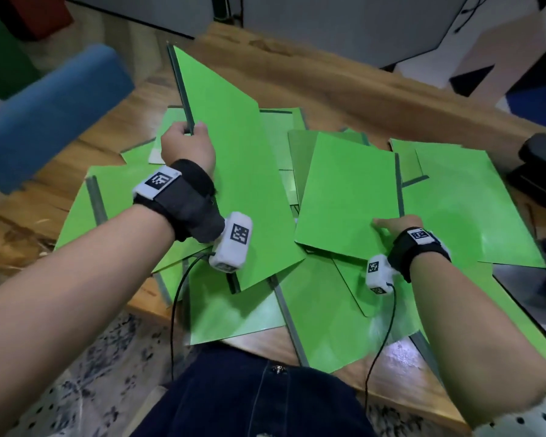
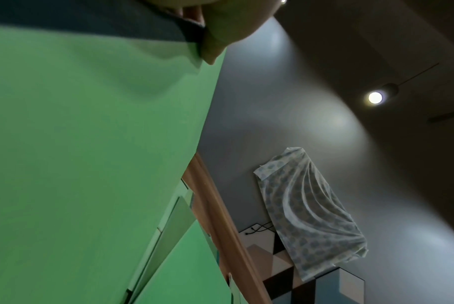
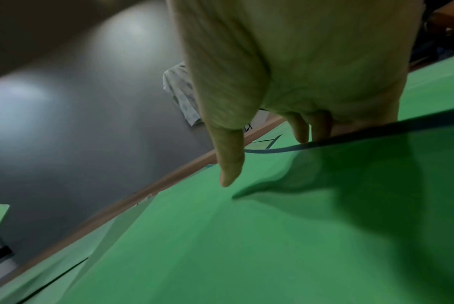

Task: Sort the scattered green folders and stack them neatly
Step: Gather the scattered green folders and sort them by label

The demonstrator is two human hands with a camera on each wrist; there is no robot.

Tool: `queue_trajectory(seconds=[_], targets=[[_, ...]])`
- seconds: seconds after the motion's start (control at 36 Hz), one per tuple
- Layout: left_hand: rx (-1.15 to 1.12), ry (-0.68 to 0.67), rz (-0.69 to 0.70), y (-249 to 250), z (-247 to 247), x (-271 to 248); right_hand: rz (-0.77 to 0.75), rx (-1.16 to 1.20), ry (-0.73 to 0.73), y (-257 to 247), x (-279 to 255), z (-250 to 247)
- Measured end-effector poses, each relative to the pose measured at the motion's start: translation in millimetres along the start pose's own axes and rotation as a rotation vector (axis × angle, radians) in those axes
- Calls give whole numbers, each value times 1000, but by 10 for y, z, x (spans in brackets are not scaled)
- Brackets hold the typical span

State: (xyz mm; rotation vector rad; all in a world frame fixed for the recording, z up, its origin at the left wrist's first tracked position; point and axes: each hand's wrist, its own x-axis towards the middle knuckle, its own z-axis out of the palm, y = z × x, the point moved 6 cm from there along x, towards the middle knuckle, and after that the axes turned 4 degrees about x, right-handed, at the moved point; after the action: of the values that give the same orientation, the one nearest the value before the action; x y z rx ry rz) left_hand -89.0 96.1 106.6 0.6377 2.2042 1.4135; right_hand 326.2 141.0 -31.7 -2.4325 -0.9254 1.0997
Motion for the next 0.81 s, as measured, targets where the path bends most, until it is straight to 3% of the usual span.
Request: queue_trajectory(seconds=[0.31, 0.44, 0.5, 0.81], targets=[[29, -79, -96, -306, 162, 147, 44, -10, -29, 22, 66, 49], [96, -195, -118, -462, 274, 169, -10, -284, 46, 69, 602, 159], [128, -219, -114, -527, 332, 177, -27, -341, 65, -10, 466, 185], [209, -277, -107, -744, 417, 292, -25, -74, -67, -192, 211, 21]])
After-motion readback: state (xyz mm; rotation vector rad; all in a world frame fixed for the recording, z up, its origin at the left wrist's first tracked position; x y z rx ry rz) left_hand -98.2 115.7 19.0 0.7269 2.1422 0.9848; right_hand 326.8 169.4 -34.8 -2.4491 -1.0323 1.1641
